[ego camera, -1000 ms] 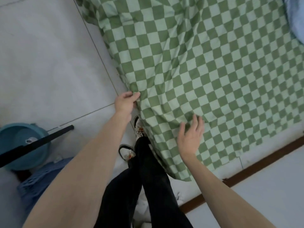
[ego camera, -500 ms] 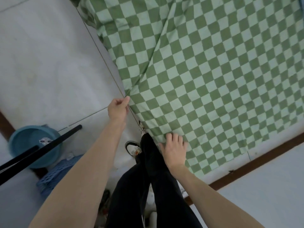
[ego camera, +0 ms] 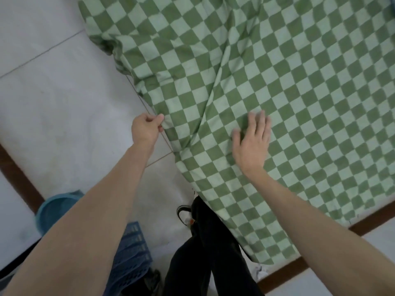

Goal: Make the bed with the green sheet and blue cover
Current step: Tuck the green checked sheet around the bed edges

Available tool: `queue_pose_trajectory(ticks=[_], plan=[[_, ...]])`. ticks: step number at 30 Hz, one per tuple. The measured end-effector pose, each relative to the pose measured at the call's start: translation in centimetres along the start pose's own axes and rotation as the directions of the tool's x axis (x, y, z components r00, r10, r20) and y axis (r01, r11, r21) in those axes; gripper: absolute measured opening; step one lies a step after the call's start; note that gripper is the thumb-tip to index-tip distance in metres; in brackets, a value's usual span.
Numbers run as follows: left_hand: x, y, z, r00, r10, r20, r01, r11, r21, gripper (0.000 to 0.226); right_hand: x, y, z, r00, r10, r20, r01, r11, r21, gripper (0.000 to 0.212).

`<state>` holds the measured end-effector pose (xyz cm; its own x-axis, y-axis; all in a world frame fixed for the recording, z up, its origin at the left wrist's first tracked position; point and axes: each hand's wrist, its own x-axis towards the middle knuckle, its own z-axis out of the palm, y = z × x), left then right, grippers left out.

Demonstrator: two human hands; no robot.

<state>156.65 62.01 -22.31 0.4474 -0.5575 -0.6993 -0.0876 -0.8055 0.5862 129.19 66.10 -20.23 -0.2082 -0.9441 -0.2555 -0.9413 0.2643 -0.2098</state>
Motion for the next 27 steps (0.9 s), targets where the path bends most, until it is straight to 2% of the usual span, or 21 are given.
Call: queue_pose_trajectory(ticks=[2, 4, 6, 8, 9, 11, 14, 18, 20, 22, 24, 26, 27], plan=[[0.7, -0.2, -0.8, 1.0, 0.011, -0.022, -0.01, 0.999, 0.053, 0.018, 4.9, -1.5, 0.7, 0.984, 0.176, 0.024, -0.176, 0.984, 0.018, 0.069], [1.2, -0.6, -1.8, 0.993, -0.089, -0.08, 0.085, 0.995, -0.043, 0.016, 7.0, -4.4, 1.9, 0.974, 0.222, 0.044, -0.223, 0.975, 0.018, 0.07], [1.6, -0.9, -3.0, 0.975, -0.219, -0.043, 0.212, 0.969, -0.126, 0.015, 6.6, -7.8, 2.9, 0.993, 0.085, 0.083, -0.083, 0.996, -0.031, 0.07], [1.8, -0.1, -4.2, 0.955, -0.281, 0.093, 0.288, 0.955, -0.069, 0.019, 4.9, -11.0, 3.8, 0.977, -0.149, 0.155, 0.164, 0.983, -0.086, 0.073], [2.3, 0.7, -4.8, 0.95, -0.282, 0.134, 0.287, 0.958, -0.018, 0.028, 4.2, -12.1, 4.2, 0.959, -0.215, 0.182, 0.237, 0.965, -0.108, 0.074], [3.7, 3.6, -5.8, 0.963, -0.243, 0.113, 0.244, 0.97, -0.001, 0.037, 3.5, -13.4, 4.5, 0.953, -0.216, 0.214, 0.248, 0.959, -0.137, 0.075], [7.1, 9.7, -7.0, 0.989, -0.147, 0.014, 0.147, 0.976, -0.163, 0.042, 3.4, -13.4, 3.9, 0.952, -0.185, 0.244, 0.225, 0.964, -0.144, 0.074], [12.7, 16.8, -7.5, 1.0, -0.028, -0.007, 0.026, 0.979, -0.202, 0.051, 6.0, -12.4, 1.6, 0.926, -0.291, 0.239, 0.323, 0.941, -0.105, 0.066], [15.0, 17.7, -7.5, 0.996, 0.017, -0.086, -0.022, 0.998, -0.066, 0.035, 9.9, -11.8, 0.2, 0.965, -0.206, 0.161, 0.223, 0.97, -0.093, 0.064], [17.6, 17.7, -8.3, 0.984, -0.002, -0.18, -0.002, 1.0, -0.02, 0.017, 14.7, -11.6, -1.2, 0.996, 0.047, 0.082, -0.042, 0.997, -0.065, 0.063], [20.2, 17.3, -10.4, 0.966, -0.157, -0.206, 0.129, 0.981, -0.145, 0.013, 19.4, -12.5, -1.8, 0.945, 0.318, 0.073, -0.319, 0.948, 0.0, 0.066], [22.3, 17.0, -12.3, 0.948, -0.306, -0.083, 0.284, 0.936, -0.206, 0.017, 22.6, -15.1, -1.4, 0.854, 0.509, 0.103, -0.514, 0.857, 0.029, 0.073], [23.0, 17.1, -13.0, 0.946, -0.324, 0.007, 0.321, 0.934, -0.154, 0.013, 23.7, -17.0, -0.9, 0.824, 0.555, 0.117, -0.562, 0.827, 0.034, 0.076]])
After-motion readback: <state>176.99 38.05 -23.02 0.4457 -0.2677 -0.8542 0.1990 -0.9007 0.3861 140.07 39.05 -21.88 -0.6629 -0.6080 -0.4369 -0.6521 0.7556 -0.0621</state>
